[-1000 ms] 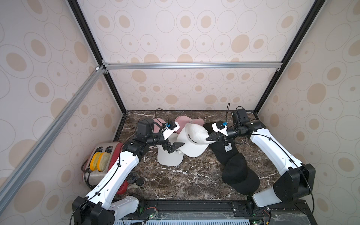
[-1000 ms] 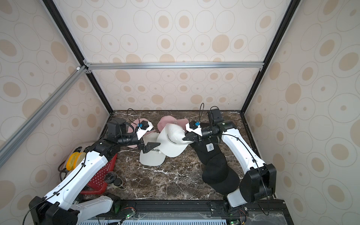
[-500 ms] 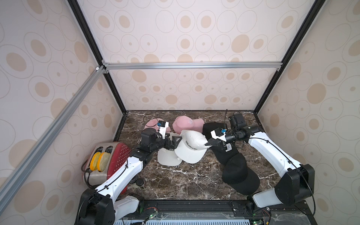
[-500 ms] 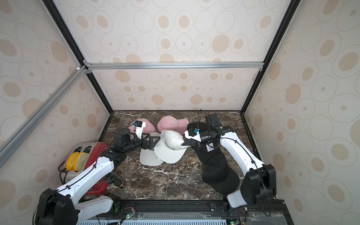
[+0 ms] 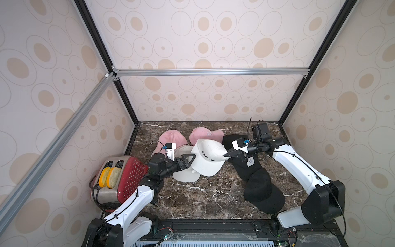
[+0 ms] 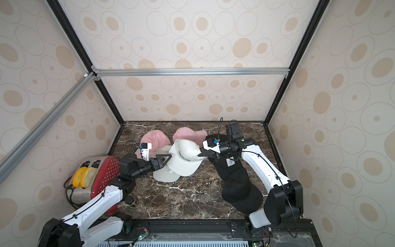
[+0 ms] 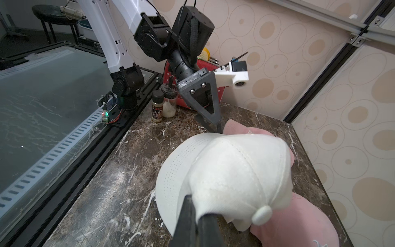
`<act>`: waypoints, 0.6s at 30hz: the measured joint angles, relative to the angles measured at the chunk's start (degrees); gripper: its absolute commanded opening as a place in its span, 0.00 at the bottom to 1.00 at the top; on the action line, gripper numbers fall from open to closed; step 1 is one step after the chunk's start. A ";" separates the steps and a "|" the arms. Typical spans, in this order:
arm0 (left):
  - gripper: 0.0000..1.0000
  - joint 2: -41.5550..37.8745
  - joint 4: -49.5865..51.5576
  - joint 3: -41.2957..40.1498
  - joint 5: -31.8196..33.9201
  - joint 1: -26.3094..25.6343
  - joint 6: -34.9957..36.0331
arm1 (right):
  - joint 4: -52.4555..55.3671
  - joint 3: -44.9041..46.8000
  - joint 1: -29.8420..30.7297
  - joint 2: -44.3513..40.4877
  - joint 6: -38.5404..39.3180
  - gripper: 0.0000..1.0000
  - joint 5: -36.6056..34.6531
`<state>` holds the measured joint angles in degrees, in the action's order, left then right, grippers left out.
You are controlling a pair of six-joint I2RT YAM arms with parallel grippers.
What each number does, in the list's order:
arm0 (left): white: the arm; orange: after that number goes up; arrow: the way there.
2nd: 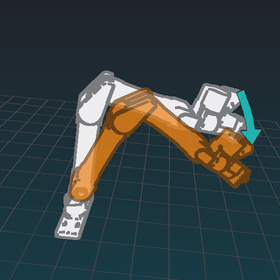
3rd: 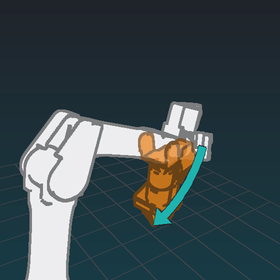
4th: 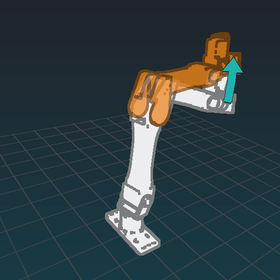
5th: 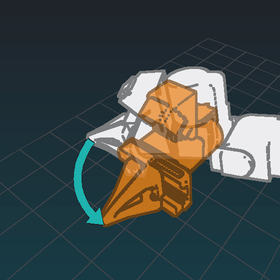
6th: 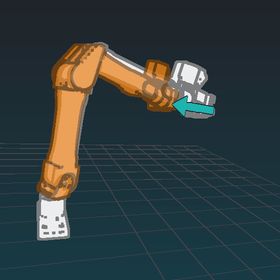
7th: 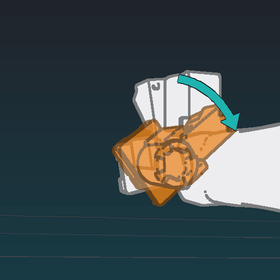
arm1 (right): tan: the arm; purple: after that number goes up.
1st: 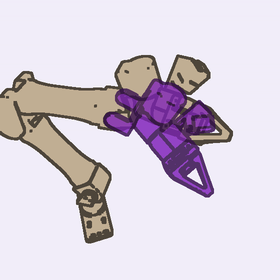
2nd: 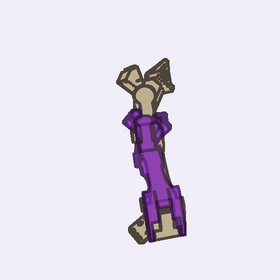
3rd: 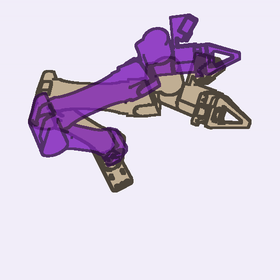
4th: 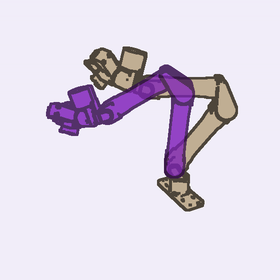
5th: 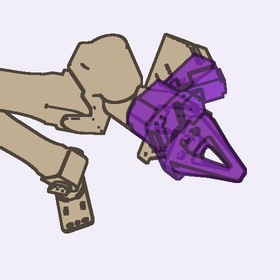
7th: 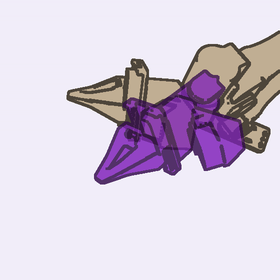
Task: Stack the baseball caps by color
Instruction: Pick up the baseball cap from the center of the board.
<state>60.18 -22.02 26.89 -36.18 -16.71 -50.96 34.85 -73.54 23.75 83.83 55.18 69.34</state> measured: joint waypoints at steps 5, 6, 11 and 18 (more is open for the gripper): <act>0.89 2.99 -6.10 -1.81 -2.14 0.00 -2.58 | -2.47 0.00 0.07 0.00 -2.01 0.00 1.14; 0.87 3.52 -7.82 -2.21 -2.78 0.00 -3.23 | -2.84 0.00 0.07 0.00 -2.27 0.00 1.25; 0.64 4.85 -16.85 -4.20 -5.09 0.02 -6.43 | -4.44 0.20 0.15 0.00 -3.15 0.00 1.55; 0.29 3.69 -21.38 -5.27 -5.51 0.22 -7.37 | -6.03 1.51 0.35 0.04 -4.74 0.00 1.99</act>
<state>63.88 -43.40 21.63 -41.69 -16.49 -58.33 28.82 -72.03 24.10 83.88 50.43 71.33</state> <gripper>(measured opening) 0.361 0.046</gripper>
